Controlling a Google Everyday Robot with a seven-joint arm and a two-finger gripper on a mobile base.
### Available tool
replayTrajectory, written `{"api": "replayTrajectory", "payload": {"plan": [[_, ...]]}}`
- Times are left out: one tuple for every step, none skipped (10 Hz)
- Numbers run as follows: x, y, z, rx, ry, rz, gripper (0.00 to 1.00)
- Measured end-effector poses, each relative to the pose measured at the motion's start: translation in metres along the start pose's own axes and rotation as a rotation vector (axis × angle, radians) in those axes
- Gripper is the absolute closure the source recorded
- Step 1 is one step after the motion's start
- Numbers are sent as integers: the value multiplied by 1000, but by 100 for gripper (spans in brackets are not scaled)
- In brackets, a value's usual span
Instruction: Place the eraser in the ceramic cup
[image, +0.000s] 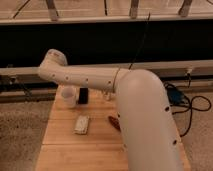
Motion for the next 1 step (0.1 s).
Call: {"api": "replayTrajectory", "payload": {"plan": [[0, 0, 0, 1, 0, -2, 79]]}}
